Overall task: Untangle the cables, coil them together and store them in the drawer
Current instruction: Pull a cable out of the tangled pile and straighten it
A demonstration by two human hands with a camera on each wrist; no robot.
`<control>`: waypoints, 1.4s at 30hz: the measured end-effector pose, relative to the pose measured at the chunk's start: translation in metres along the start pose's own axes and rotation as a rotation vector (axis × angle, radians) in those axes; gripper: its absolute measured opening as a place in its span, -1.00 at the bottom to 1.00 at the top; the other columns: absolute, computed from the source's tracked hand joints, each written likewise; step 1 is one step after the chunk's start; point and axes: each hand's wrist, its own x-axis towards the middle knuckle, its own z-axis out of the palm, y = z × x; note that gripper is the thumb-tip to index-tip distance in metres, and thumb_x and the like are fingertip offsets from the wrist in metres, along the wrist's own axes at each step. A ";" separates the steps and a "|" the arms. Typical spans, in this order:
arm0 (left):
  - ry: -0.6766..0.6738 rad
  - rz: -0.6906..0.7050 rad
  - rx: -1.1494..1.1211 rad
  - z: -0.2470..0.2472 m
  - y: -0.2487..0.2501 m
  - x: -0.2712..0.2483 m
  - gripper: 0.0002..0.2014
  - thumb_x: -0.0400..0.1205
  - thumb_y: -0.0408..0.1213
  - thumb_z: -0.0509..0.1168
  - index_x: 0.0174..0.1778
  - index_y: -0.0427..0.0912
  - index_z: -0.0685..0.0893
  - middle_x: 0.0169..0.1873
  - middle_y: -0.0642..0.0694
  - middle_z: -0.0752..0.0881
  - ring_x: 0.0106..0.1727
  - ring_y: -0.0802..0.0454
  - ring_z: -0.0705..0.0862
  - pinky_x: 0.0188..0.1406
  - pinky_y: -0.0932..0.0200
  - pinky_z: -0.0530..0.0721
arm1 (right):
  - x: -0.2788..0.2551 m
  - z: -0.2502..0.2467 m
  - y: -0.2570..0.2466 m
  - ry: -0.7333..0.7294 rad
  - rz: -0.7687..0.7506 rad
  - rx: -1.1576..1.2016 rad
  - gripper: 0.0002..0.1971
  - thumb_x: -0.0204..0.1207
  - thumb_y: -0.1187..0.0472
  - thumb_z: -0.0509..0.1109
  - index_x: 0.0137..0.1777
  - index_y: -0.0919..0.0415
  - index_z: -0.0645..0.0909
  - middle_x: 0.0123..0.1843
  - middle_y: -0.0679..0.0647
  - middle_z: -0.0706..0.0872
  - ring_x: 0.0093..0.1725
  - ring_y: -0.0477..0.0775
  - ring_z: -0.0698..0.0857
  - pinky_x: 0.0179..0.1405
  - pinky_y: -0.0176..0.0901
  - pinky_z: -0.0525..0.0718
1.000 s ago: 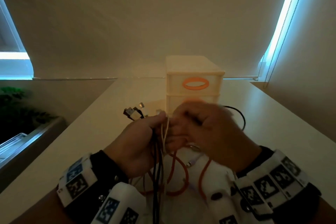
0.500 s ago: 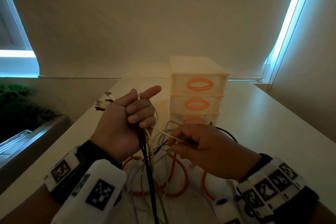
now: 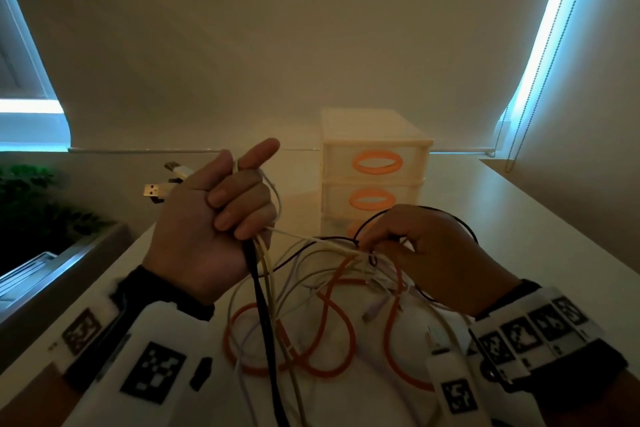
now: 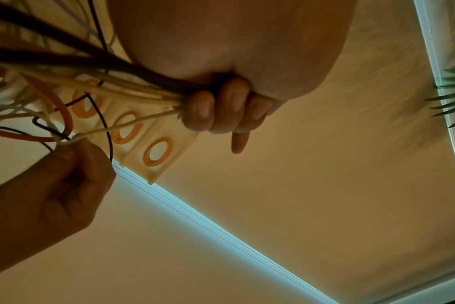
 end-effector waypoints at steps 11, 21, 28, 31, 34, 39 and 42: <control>0.035 0.070 -0.008 -0.001 0.009 -0.002 -0.61 0.85 -0.10 0.03 0.31 -0.26 0.66 -0.58 0.08 0.33 -0.63 0.15 0.25 -0.61 0.29 0.25 | -0.002 -0.005 0.026 0.271 0.207 -0.133 -0.73 0.52 0.37 0.47 -0.11 -0.09 0.74 -0.12 -0.28 0.68 -0.06 -0.30 0.61 0.07 -0.41 0.57; 0.183 0.004 0.171 0.009 -0.036 0.003 -0.51 0.80 -0.03 0.08 0.30 -0.38 0.70 -0.54 0.08 0.18 -0.60 0.15 0.06 -0.64 0.24 0.10 | 0.000 0.012 -0.060 -0.114 0.045 0.355 -0.61 0.62 0.26 0.43 0.42 -0.02 0.54 0.09 -0.14 0.83 0.08 -0.20 0.78 0.13 -0.20 0.75; 0.101 -0.030 -0.042 0.000 -0.022 0.003 -0.56 0.85 -0.09 0.04 0.38 -0.36 0.62 -0.58 0.07 0.31 -0.64 0.16 0.30 -0.62 0.28 0.34 | -0.001 0.028 -0.052 -0.261 0.240 0.441 -0.89 0.74 0.14 0.24 0.04 0.04 0.60 -0.37 -0.08 0.57 -0.42 -0.18 0.51 -0.42 -0.27 0.52; -0.095 -0.099 -0.066 -0.002 -0.009 0.000 -0.57 0.89 -0.08 -0.05 0.43 -0.31 0.54 -0.58 0.05 0.35 -0.61 0.14 0.30 -0.58 0.27 0.33 | 0.002 0.017 -0.042 -0.314 0.195 0.257 -0.78 0.74 0.11 0.26 -0.10 0.00 0.69 -0.33 -0.22 0.64 -0.35 -0.29 0.58 -0.34 -0.41 0.54; -0.220 -0.215 0.024 0.002 -0.014 -0.001 -0.53 0.89 -0.07 -0.08 0.40 -0.35 0.55 -0.58 0.08 0.30 -0.61 0.14 0.23 -0.58 0.23 0.22 | 0.007 0.005 -0.033 -0.187 0.241 0.219 -0.82 0.68 0.08 0.35 -0.14 -0.01 0.72 -0.29 -0.13 0.77 -0.32 -0.12 0.70 -0.32 -0.16 0.67; -0.220 -0.391 0.309 0.004 -0.029 -0.001 -0.49 0.85 -0.09 0.03 0.35 -0.51 0.61 -0.61 0.01 0.38 -0.65 0.12 0.16 -0.69 0.22 0.17 | 0.000 -0.005 -0.028 0.069 0.190 -0.090 -0.77 0.56 -0.17 0.36 -0.17 -0.04 0.62 -0.33 -0.16 0.68 -0.29 -0.15 0.65 -0.31 -0.10 0.67; -0.153 -0.408 0.610 0.006 -0.034 -0.007 -0.44 0.82 -0.08 0.08 0.29 -0.61 0.61 -0.62 -0.07 0.46 -0.69 0.07 0.18 -0.65 0.12 0.08 | -0.001 -0.002 -0.032 0.112 0.121 -0.189 -0.81 0.62 -0.11 0.35 -0.14 -0.04 0.58 -0.28 -0.12 0.66 -0.29 -0.11 0.61 -0.32 0.00 0.66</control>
